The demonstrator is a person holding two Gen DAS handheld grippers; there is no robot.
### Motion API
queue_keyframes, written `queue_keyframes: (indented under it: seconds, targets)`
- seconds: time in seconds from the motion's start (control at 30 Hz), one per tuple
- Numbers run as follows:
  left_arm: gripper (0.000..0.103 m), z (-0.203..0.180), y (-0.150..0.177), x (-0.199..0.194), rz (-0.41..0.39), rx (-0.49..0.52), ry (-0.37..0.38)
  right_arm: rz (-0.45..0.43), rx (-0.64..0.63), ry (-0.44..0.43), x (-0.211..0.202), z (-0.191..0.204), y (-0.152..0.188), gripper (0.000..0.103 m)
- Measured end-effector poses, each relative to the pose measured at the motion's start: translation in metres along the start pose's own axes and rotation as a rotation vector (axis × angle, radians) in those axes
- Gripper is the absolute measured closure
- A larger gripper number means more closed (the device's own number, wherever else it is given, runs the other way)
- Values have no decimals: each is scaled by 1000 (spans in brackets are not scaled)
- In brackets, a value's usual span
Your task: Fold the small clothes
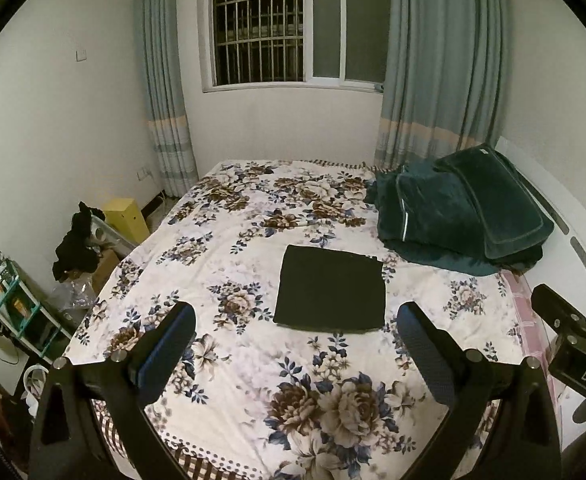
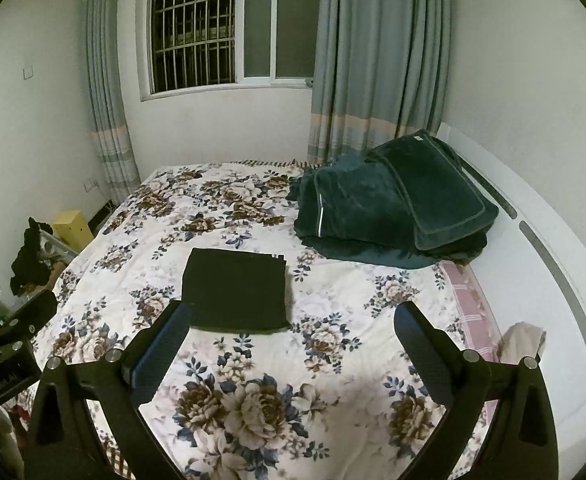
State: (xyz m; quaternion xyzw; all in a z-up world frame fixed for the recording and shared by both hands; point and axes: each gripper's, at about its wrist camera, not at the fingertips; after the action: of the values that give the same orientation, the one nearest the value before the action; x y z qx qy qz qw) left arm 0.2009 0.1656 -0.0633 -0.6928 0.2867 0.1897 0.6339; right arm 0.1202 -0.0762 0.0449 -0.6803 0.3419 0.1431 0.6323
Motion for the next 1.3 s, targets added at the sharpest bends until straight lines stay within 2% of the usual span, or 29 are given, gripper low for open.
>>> queue_keyframes:
  seconds: [1.3]
  targets:
    - [0,-2,2,-7,-3,-6,-9,13,-25,-54,11,4,-9,0]
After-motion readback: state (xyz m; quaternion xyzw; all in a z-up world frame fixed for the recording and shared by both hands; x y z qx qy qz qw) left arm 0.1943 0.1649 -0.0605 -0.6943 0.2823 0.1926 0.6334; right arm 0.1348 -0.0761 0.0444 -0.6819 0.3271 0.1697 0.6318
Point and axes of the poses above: each gripper's, at about its wrist camera, not at the fingertips, and x roughly the way its jaws point, z to its left, y to its underside, and after that the axes turned 10 degrees about y, right-handed
